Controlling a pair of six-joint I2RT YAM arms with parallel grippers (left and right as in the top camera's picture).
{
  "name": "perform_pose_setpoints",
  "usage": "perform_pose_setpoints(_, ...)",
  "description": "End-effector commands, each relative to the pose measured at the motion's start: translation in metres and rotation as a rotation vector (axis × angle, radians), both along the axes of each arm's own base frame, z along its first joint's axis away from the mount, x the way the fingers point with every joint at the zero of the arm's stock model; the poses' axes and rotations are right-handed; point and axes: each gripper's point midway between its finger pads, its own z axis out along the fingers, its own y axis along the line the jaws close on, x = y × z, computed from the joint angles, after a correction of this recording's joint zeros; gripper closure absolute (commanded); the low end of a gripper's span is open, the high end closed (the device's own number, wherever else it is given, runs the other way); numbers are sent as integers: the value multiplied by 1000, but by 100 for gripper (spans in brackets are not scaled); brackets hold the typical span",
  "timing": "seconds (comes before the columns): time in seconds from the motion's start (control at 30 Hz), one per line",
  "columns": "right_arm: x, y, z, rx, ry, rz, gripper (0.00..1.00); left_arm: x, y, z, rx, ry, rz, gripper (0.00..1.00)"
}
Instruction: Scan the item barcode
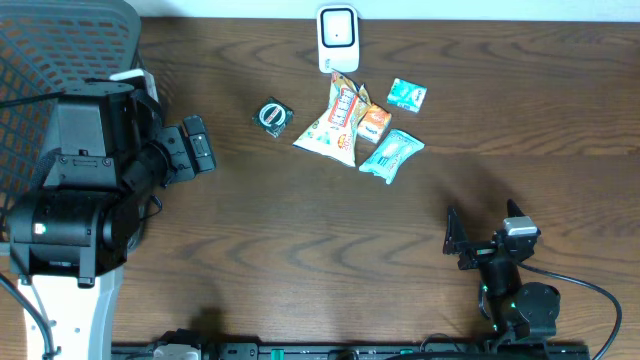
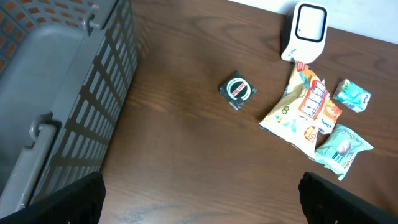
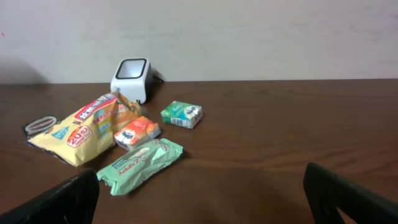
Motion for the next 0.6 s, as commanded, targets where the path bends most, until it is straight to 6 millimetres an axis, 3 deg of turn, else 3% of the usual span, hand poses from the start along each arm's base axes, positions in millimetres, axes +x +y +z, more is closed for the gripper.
perform_pose_setpoints(0.0,0,-1,-1,-12,1,-6,1,0,3,2,0,-4,17,2)
perform_pose_setpoints(0.3,0,-1,-1,-12,1,-6,1,4,5,5,10,-22,29,2)
perform_pose_setpoints(0.43,0,-1,-1,-12,1,-6,1,16,16,7,54,-43,76,2)
perform_pose_setpoints(0.57,0,-1,-1,-12,1,-6,1,32,21,-5,65,-11,96,2)
